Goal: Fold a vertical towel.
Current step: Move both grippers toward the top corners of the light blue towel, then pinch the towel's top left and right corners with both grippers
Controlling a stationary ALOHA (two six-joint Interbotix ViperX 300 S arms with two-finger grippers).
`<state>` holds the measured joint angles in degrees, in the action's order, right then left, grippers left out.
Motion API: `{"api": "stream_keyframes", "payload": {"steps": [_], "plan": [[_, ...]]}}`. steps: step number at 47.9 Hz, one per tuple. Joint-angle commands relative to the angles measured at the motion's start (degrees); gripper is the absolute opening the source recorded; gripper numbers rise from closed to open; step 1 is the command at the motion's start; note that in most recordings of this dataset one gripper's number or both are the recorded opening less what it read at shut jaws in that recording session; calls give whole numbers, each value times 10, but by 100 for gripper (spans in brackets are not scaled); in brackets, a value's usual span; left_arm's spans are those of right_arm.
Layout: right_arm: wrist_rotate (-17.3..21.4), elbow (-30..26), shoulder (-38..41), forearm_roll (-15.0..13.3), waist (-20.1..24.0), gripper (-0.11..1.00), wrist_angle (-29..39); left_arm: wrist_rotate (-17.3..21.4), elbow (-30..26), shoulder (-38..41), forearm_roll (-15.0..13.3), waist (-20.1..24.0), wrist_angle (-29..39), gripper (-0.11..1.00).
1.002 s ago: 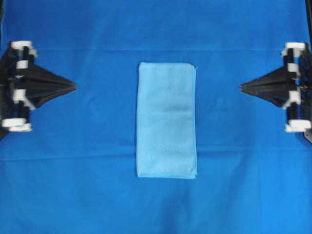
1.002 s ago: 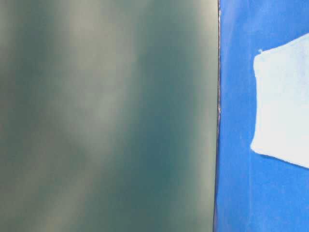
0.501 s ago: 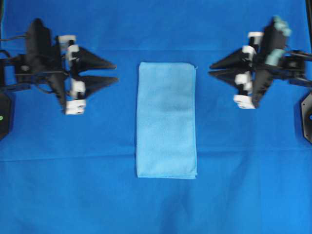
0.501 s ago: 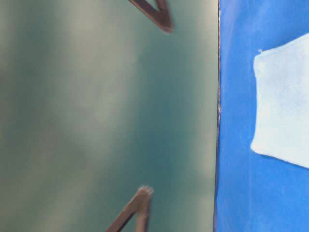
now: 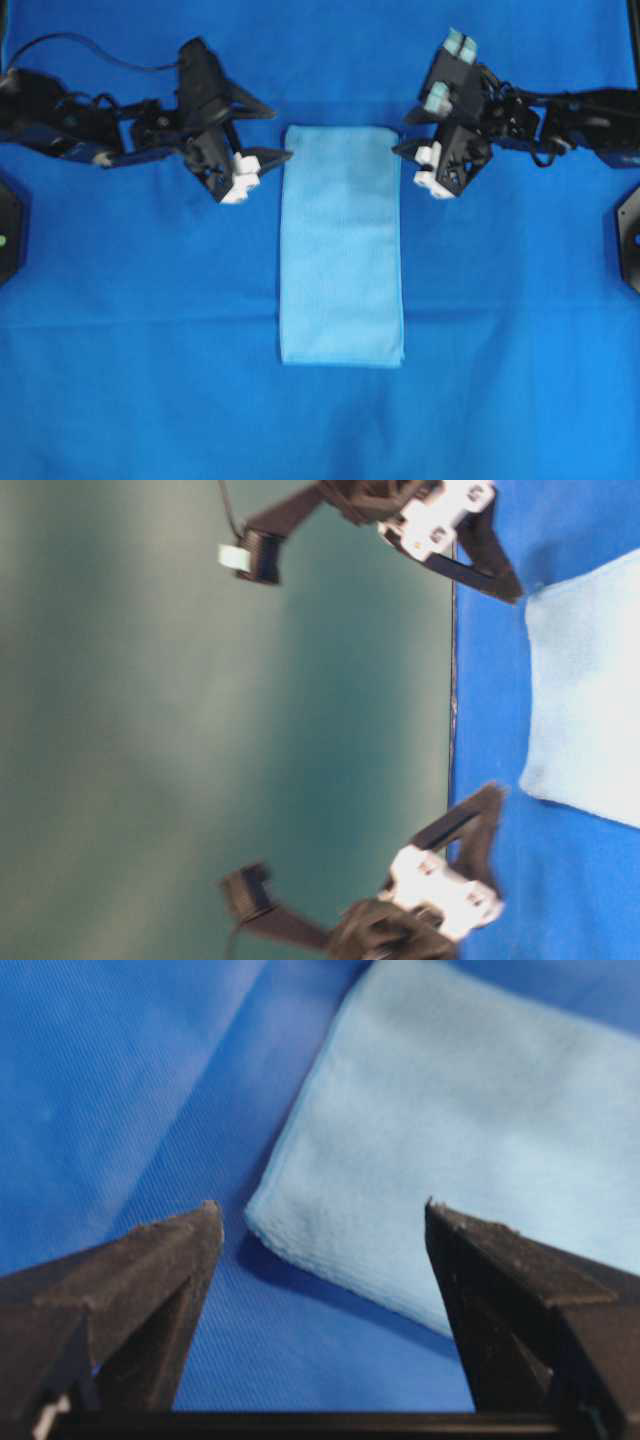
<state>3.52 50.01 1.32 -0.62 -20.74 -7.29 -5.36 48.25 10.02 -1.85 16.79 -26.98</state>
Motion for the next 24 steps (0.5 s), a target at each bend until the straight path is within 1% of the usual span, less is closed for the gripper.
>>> {"api": "stream_keyframes", "payload": {"steps": [1, 10, 15, 18, 21, 24], "plan": [[-1, -12, 12, -2, -2, 60, -18, -1, -19, 22, -1, 6, -16, 78], [-1, -13, 36, 1, -5, 59, -44, -2, -39, 62, -1, 7, -22, 77], [-1, -13, 37, 1, -8, 58, -45, 1, -44, 66, -1, 8, -16, 75], [-2, -14, 38, -1, -8, 57, -45, 1, -45, 66, -1, 11, -12, 71], [-4, -14, 38, -2, -8, 52, -42, 1, -45, 66, -1, 11, -11, 60], [-5, -12, 39, -6, -8, 41, -40, 1, -45, 66, -1, 10, -11, 42]]}}
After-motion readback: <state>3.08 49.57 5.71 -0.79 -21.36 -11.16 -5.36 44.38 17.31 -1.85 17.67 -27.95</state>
